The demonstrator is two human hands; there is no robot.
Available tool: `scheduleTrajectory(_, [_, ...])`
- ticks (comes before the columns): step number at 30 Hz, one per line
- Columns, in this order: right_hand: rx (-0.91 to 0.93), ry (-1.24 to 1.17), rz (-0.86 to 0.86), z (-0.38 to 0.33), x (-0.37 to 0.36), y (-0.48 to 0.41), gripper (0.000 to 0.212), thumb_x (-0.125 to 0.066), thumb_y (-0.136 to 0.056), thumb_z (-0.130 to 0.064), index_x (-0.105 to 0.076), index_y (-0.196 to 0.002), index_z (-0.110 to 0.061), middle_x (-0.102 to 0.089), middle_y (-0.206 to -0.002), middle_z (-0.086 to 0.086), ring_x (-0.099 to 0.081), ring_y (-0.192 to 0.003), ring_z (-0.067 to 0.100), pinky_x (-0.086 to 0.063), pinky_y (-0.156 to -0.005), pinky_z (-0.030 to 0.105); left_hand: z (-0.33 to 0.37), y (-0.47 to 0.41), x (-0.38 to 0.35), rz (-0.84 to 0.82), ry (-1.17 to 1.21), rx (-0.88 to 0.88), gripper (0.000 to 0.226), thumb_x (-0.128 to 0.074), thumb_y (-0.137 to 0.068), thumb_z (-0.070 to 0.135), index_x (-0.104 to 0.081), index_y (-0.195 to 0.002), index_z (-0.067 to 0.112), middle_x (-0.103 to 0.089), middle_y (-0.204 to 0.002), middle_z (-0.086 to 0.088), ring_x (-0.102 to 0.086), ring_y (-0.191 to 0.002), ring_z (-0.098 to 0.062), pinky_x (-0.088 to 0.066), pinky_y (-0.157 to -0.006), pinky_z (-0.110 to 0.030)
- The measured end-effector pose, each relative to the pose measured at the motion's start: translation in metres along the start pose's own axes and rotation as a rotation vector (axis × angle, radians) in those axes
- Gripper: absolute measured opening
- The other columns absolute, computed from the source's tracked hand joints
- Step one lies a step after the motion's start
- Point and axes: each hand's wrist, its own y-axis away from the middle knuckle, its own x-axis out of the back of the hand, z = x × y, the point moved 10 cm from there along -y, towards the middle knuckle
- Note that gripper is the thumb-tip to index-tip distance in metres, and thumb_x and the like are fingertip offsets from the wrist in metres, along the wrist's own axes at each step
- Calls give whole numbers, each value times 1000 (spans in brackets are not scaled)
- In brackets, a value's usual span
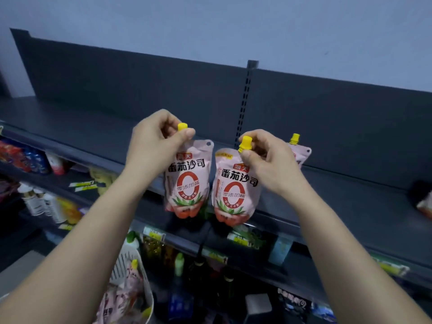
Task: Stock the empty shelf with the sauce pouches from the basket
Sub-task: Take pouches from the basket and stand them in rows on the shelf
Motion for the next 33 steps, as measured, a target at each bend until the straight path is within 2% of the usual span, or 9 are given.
scheduleTrajectory(4, [-47,2,33,25,33,-3,17,-58,-88,-6,-62,-100,-17,-63,-84,-5,-61,-85,20,-50,-78,34,12,-10,-47,-40,49,14,16,-73,-79,24,-59,-74,16,-55,-65,7,-50,-62,-11,-42,-58,-24])
scheduleTrajectory(9, [-109,40,77,57,59,-10,18,-58,-88,-7,-63,-101,-19,-64,-86,-11,-60,-81,8,-49,-76,27,17,-22,-90,-65,41,38,19,-71,-81,26,-62,-80,10,-53,-62,9,-47,-53,-4,-38,-48,-13])
scheduleTrajectory(17, [-174,58,135,103,74,-19,18,-60,-87,-9,-64,-98,-23,-69,-94,-7,-63,-91,14,-53,-84,40,3,-46,-145,-121,27,42,17,-70,-81,29,-58,-76,18,-58,-67,8,-54,-62,-11,-49,-61,-34])
scheduleTrajectory(22, [-208,26,132,122,73,-29,17,-60,-89,-7,-64,-97,-21,-67,-88,-13,-63,-88,8,-52,-81,30,-15,-71,-179,-149,30,59,18,-70,-81,31,-58,-77,18,-58,-67,7,-56,-64,-13,-54,-64,-41])
scheduleTrajectory(28, [-220,-4,123,139,66,-41,18,-60,-89,-6,-63,-94,-23,-65,-81,-17,-61,-79,-3,-48,-76,18,-39,-101,-223,-199,44,74,18,-70,-82,29,-56,-77,19,-59,-69,8,-57,-64,-12,-50,-63,-34])
scheduleTrajectory(30, [-226,-5,117,144,64,-44,19,-60,-89,-4,-64,-92,-23,-67,-82,-14,-62,-81,0,-51,-78,23,-47,-110,-239,-220,42,76,18,-69,-82,30,-56,-78,20,-62,-73,4,-60,-70,-15,-50,-65,-35])
scheduleTrajectory(33, [-232,22,91,151,59,-46,20,-60,-88,-6,-66,-95,-23,-71,-92,-3,-65,-90,17,-54,-83,41,-55,-120,-263,-265,51,63,17,-69,-82,30,-57,-81,18,-63,-77,0,-61,-73,-17,-51,-66,-36])
